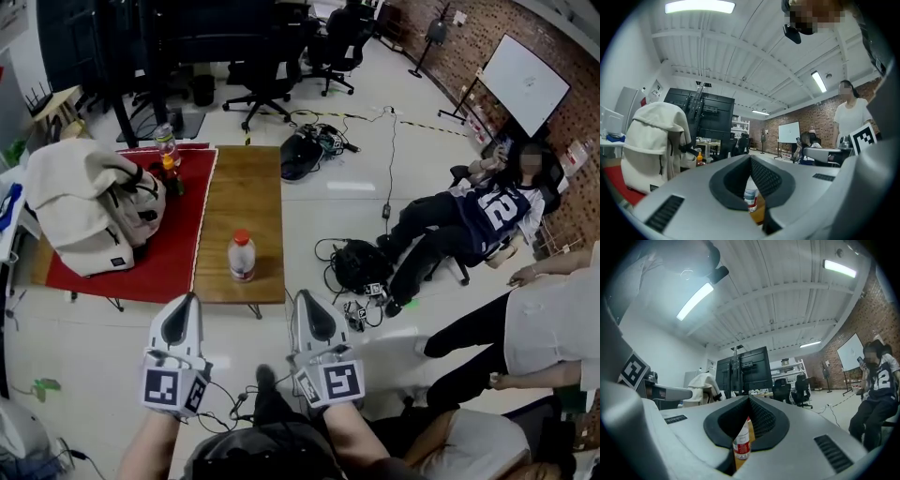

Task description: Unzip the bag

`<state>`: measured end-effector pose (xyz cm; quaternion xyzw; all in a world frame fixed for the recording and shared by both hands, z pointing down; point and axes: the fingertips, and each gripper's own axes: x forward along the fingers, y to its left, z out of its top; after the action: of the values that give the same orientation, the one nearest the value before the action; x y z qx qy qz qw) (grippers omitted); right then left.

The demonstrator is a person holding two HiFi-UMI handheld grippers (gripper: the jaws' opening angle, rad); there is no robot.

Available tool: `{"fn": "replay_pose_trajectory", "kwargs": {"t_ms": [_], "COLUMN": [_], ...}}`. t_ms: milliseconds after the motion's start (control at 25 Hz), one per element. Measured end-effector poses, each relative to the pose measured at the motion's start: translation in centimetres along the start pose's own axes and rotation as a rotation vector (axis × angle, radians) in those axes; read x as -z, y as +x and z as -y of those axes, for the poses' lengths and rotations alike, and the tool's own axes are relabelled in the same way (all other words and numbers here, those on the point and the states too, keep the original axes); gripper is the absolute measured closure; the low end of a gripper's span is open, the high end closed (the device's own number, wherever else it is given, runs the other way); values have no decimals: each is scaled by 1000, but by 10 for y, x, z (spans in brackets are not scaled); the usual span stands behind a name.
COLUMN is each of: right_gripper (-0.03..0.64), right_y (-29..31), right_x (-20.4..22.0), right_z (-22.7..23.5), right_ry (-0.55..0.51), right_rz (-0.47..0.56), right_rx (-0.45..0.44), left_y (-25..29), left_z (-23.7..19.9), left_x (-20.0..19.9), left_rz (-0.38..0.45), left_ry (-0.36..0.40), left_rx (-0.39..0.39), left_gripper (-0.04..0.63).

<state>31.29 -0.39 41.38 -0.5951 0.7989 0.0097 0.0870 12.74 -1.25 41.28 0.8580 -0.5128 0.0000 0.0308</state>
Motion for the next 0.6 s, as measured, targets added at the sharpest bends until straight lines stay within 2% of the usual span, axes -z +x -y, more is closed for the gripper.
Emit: {"fn": "replay_pose_trajectory", "kwargs": {"t_ms": [280,600], "right_gripper": [601,601], "right_y": [59,99], "right_x": [-24,-32], "right_z": [42,83], "right_ry": [22,20], "right_rz": [44,64], "right_rx": [-52,-103], "left_y": [74,123], "left_z": [1,-6], "left_x": [-12,-18], "left_rz": [-15,-8], "left_ry": [-7,-3], "left_rx": [-21,-75], "left_gripper": [569,569]}}
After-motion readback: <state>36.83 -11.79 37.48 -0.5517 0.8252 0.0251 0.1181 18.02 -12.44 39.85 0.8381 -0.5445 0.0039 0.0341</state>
